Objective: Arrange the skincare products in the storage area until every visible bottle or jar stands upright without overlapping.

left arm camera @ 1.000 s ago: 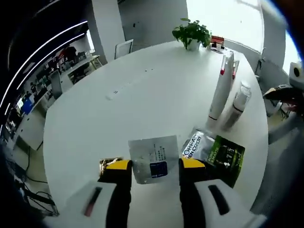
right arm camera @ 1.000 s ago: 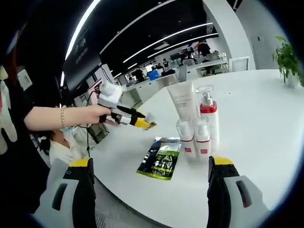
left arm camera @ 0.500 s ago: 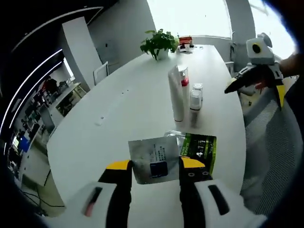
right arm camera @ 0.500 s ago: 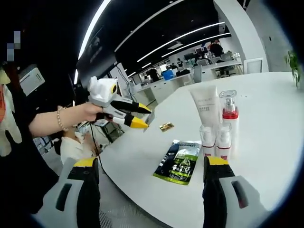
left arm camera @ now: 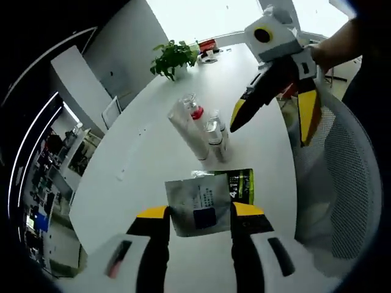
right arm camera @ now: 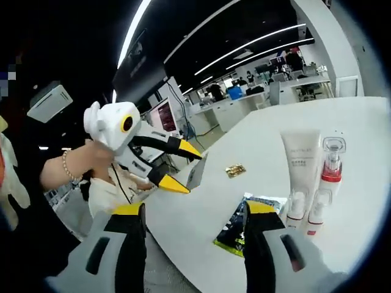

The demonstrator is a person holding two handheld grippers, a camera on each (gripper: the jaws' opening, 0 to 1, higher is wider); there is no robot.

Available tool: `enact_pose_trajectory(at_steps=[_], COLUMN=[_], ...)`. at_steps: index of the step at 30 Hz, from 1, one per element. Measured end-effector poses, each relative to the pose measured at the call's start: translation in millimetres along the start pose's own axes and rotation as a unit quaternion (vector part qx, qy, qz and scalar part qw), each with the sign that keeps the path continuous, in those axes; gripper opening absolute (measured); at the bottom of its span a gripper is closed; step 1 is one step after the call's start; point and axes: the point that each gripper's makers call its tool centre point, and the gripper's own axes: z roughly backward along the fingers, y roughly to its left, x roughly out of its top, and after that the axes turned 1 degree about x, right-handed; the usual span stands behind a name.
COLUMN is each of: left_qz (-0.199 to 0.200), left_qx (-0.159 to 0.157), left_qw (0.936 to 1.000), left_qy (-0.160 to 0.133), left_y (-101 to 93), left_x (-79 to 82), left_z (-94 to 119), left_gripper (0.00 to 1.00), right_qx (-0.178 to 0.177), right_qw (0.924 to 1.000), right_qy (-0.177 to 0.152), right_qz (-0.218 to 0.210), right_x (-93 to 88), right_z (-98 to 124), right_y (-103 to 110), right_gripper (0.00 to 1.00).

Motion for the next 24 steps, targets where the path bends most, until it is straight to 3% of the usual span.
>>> enact_pose_trajectory(at_steps=[5, 11, 17, 24], left_qz=[-0.023, -0.052, -0.068, -0.072], left_qx=[-0.008, -0.011, -0.018, -0.025], left_qw=[0.9997, 0.9985, 0.9973, 0.997], left_qy=[0.006, 0.014, 0.02, 0.018], left_y=[-9.9, -17.5, -25.9, -31.9], left_x=[5.0, 8.7, 11.6, 13.9], left_z=[3, 5, 4, 1], left_gripper=[0.37, 0.37, 0.37, 0.37], right_qx=[0.006, 0.013, 0.021, 0.029], right_qw=[1.0, 0.9996, 0.9986, 0.9963], right_qy=[-0.001, 0.022, 0.032, 0.052], right_qz=[-0.002, -0.007, -0.037, -0.062], right_x=[11.7, 6.5, 8.2, -0.4], right_z=[-11, -23, -31, -44], right_y=[1, 0, -2, -4], right_gripper=[0.44, 0.38, 0.28, 0.19])
